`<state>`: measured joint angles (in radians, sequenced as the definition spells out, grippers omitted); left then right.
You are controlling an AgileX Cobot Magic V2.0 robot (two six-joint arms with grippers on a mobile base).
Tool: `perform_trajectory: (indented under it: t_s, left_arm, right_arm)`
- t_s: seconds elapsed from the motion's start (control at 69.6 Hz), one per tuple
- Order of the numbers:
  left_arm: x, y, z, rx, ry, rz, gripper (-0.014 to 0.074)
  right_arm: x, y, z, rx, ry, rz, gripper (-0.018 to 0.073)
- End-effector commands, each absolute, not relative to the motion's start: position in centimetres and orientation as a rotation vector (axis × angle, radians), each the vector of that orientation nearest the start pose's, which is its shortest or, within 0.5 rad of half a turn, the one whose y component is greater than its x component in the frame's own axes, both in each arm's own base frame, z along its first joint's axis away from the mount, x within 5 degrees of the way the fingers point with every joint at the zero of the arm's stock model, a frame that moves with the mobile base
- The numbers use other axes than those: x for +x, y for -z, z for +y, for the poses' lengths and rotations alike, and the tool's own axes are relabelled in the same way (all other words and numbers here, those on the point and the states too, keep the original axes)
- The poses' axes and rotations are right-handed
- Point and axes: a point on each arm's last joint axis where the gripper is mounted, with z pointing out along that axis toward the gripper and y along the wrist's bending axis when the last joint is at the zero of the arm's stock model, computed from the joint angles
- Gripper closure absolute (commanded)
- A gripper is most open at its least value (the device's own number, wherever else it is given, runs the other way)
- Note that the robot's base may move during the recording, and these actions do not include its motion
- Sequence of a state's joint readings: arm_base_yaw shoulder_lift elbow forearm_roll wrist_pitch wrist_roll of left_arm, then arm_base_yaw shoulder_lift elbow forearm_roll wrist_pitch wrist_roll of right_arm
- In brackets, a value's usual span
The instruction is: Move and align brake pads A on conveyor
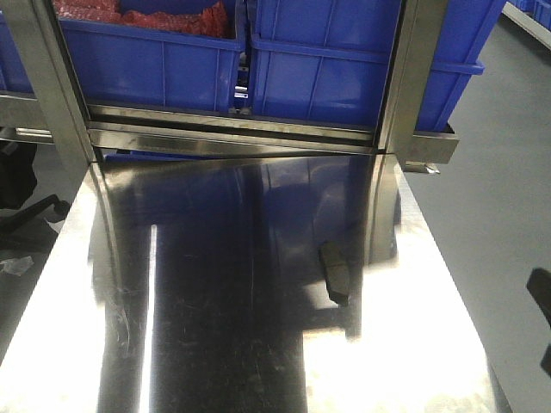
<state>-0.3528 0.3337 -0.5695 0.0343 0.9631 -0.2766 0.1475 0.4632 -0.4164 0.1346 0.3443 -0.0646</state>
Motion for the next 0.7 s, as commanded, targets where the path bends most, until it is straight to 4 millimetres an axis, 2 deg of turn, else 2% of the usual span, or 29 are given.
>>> perform_trajectory:
  t_s: [0.0, 0.144, 0.302, 0.503, 0.689]
  left_arm:
    - [5.1, -31.2, -1.7, 0.078, 0.342, 2.124, 0.0604]
    - [5.1, -31.2, -1.7, 0.078, 0.342, 2.124, 0.0604]
    - [5.1, -31.2, -1.7, 0.078, 0.342, 2.124, 0.0604]
    - [5.1, -31.2, -1.7, 0.078, 0.342, 2.124, 0.0604]
    - [5.1, -31.2, -1.7, 0.078, 0.342, 2.124, 0.0604]
  right_arm:
    - [11.6, -31.8, 2.2, -0.137, -0.178, 1.829, 0.0146]
    - [14.7, -33.5, 3.1, -0.167, -0.226, 1.915, 0.0146]
    - [18.2, -34.0, 4.4, -0.214, -0.310, 2.012, 0.0146]
    - [23.8, -32.2, 6.1, -0.335, -0.402, 2.226, 0.0146]
    - [28.2, -30.0, 7.1, -0.361, -0.456, 2.386, 0.0146]
